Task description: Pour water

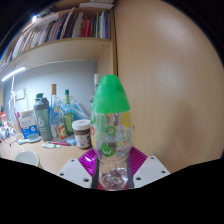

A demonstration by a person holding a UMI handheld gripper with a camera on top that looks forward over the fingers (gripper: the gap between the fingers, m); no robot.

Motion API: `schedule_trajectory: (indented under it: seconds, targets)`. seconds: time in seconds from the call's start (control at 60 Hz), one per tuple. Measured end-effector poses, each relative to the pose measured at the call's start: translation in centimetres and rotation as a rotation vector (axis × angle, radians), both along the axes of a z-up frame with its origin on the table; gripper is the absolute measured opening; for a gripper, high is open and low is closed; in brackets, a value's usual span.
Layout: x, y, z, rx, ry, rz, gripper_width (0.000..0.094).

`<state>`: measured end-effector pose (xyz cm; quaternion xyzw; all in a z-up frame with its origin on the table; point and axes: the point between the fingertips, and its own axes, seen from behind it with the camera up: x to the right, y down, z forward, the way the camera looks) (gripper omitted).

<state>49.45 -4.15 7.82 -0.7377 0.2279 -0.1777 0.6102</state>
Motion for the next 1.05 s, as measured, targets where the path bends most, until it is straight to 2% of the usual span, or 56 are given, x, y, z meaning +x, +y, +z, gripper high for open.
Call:
schedule_trajectory:
  seconds: [0.1, 0.183, 0.233, 0.283, 0.317, 0.367, 0.517, 0.717, 1.05]
  targets:
    - [0.0, -0.2, 0.0, -0.004, 0.006, 0.004, 0.0419]
    - [-0.1, -0.2, -0.2, -0.023, 0.03, 0.011, 0.0488]
    - [-0.8, -0.1, -1.4, -0.09, 0.079, 0.038, 0.0596]
    - [-2.0, -0.8, -2.7, -0.148, 0.15, 0.07, 0.076]
    - [-2.6, -1.7, -3.0, -0.156, 0.184, 0.08, 0.0869]
    - [-3.4, -3.3, -2.8, -0.167, 0.206, 0.078, 0.0834]
    - [-6.3, -10.3, -0.7, -0.212, 0.171, 0.034, 0.0834]
    - [-15.0, -19.2, 5.4, -0.217, 0.173, 0.073, 0.0838]
    - [-29.9, -31.9, 15.2, -0.177, 0.166, 0.123, 0.0836]
